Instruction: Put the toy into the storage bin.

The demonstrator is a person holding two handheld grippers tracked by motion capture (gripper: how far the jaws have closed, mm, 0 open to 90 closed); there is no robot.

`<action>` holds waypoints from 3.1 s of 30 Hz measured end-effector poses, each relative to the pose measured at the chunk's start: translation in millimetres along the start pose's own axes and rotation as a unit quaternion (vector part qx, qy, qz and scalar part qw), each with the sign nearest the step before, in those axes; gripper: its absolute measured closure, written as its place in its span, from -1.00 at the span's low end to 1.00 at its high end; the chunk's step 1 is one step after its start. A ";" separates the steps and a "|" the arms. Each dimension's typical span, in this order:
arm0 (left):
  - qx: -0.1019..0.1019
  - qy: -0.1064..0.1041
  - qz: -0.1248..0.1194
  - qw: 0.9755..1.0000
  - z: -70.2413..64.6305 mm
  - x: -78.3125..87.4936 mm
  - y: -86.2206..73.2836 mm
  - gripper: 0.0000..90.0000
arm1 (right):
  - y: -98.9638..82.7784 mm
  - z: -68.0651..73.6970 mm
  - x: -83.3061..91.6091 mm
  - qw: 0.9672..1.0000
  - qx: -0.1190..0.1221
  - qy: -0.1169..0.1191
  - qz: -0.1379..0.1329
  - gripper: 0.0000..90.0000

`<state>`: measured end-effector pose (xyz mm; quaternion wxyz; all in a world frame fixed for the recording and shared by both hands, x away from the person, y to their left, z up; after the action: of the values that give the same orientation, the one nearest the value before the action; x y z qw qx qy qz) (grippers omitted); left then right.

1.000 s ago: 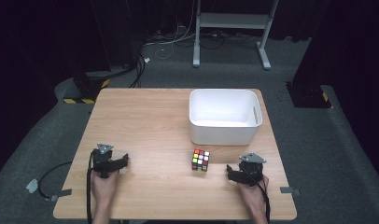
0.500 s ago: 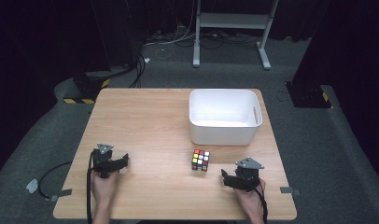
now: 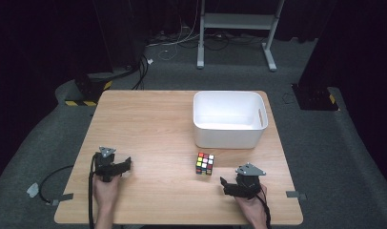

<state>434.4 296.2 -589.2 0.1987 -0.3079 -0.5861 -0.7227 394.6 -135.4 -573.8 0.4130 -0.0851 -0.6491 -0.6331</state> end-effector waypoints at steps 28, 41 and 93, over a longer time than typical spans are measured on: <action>0.000 -0.001 0.000 1.000 -0.1 0.0 0.0 -0.60 | 23.2 40.2 -18.2 0.998 0.044 0.054 0.002 -0.79; -0.002 0.000 0.000 1.000 0.1 -0.1 -0.1 -0.60 | 34.0 48.9 -27.6 0.997 0.047 0.063 -0.004 -0.80; 0.001 -0.001 -0.002 1.000 0.0 -0.2 0.2 -0.60 | 49.4 69.4 -61.8 0.997 0.046 0.063 0.017 -0.82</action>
<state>434.6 296.1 -589.2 0.1972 -0.3075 -0.5871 -0.7224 435.9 -38.9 -566.5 0.4673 -0.0370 -0.6485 -0.5998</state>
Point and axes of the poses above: each handheld gripper's, and its own axes: x roughly backward along the jaws, y roughly out of its top, z roughly to its left, the point moved 9 cm from there along -x, roughly forward along the jaws, and after that the axes turned 10 degrees about -x, right-handed, at the moved point
